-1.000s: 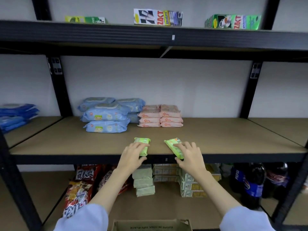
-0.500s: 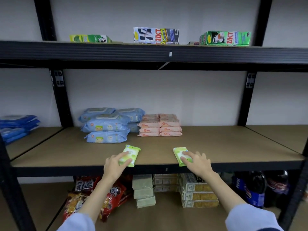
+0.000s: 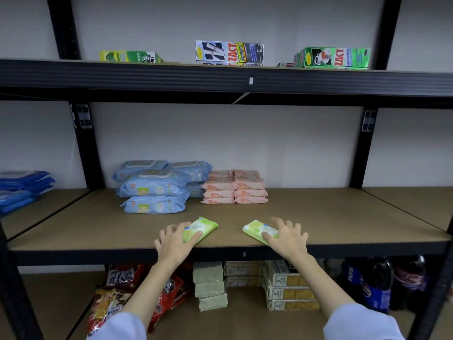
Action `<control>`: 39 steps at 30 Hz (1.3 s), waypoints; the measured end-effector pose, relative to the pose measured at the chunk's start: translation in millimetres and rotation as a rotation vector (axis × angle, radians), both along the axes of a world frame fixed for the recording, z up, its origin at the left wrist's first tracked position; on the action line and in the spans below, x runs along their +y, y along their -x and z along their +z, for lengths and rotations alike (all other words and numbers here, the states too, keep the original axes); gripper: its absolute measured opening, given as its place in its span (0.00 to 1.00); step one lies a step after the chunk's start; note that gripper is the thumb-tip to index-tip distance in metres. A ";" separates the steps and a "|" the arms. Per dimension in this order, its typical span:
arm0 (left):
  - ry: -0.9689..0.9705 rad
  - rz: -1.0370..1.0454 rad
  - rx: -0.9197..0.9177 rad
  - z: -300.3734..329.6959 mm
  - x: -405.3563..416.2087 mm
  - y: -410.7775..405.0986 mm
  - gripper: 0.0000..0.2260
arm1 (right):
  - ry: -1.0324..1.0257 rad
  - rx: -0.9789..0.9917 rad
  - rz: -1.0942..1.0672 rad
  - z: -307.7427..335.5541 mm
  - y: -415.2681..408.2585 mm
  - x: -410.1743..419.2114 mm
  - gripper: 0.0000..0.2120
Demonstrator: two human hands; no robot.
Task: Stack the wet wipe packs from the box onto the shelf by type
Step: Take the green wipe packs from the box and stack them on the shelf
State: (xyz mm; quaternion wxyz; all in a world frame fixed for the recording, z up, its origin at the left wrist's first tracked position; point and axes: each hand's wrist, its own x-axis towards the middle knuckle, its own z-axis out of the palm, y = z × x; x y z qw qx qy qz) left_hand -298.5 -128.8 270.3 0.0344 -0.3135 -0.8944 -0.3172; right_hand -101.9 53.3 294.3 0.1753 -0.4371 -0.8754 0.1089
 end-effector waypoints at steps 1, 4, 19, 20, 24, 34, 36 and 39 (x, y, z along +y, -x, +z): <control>-0.014 0.001 0.003 -1.4 2.1 -0.3 0.18 | -0.005 -0.016 0.010 -2.4 1.6 1.2 0.25; -0.112 -0.128 -0.065 -3.6 6.2 11.2 0.11 | 0.005 0.007 0.064 -8.5 2.3 8.3 0.21; 0.100 -0.130 -0.069 1.7 45.7 22.0 0.18 | 0.143 0.208 0.172 -16.8 34.3 13.1 0.16; 0.117 -0.120 -0.069 3.0 47.2 20.3 0.19 | 0.157 0.224 0.176 -17.5 36.5 12.9 0.16; 0.101 -0.192 -0.177 12.3 52.6 20.7 0.14 | 0.190 0.259 0.158 -20.0 45.0 11.0 0.17; 0.101 -0.339 -0.196 7.4 49.2 24.1 0.16 | 0.045 0.160 0.120 -25.3 65.7 2.8 0.22; 0.112 -0.337 -0.213 7.5 51.0 25.7 0.17 | 0.008 0.131 0.110 -27.4 67.5 1.4 0.23; 0.144 -0.325 -0.185 6.6 53.0 24.3 0.18 | 0.033 0.117 0.121 -30.4 70.1 2.1 0.24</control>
